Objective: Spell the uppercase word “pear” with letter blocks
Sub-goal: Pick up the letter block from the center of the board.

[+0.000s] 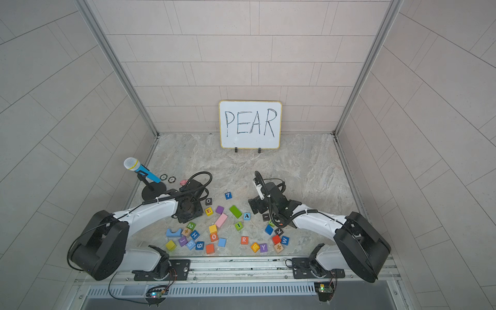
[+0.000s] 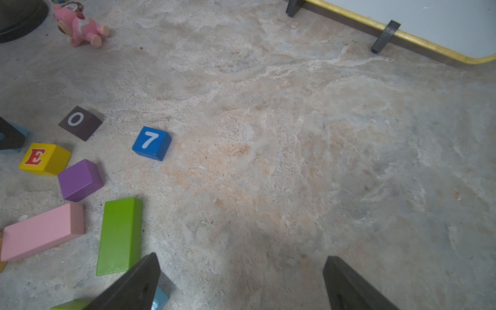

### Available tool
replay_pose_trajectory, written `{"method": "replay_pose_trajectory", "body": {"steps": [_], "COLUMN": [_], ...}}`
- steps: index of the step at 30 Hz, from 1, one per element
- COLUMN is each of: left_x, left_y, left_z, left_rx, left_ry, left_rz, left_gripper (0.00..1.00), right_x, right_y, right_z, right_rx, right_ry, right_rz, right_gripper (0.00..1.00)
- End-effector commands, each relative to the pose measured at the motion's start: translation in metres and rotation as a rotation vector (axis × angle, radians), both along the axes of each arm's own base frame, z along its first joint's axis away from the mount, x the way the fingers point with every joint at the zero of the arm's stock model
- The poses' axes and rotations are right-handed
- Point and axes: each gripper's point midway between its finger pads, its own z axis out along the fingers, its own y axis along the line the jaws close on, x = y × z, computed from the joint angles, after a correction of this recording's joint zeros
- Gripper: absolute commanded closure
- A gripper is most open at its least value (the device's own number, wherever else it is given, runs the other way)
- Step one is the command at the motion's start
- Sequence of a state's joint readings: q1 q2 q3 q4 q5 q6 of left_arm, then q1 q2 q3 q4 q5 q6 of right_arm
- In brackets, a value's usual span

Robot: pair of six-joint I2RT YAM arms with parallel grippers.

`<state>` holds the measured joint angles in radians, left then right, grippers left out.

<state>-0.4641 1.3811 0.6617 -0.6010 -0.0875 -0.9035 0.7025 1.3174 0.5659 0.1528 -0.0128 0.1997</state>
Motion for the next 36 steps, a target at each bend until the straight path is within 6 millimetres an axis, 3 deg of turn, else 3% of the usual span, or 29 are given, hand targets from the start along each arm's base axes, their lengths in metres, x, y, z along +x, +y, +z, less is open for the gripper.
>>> {"method": "replay_pose_trajectory", "body": {"steps": [1,20,36], "left_x": [0.003,0.005,0.009], "left_y": [0.000,-0.002,-0.006], "left_z": [0.004,0.012,0.018], "left_rx": [0.018,0.024,0.037], "left_ry": [-0.008,-0.028,-0.017], "left_rz": [-0.001,-0.030,-0.068], "left_gripper": [0.58,0.63,0.73], "right_x": [-0.001,-0.001,0.000], "right_y": [-0.001,0.000,-0.005], "right_z": [0.000,-0.002,-0.001], "right_rx": [-0.003,0.016,0.013], "right_ry": [-0.010,-0.005,-0.013], "right_rz": [-0.007,-0.019,-0.042], "right_gripper": [0.00,0.00,0.00]}}
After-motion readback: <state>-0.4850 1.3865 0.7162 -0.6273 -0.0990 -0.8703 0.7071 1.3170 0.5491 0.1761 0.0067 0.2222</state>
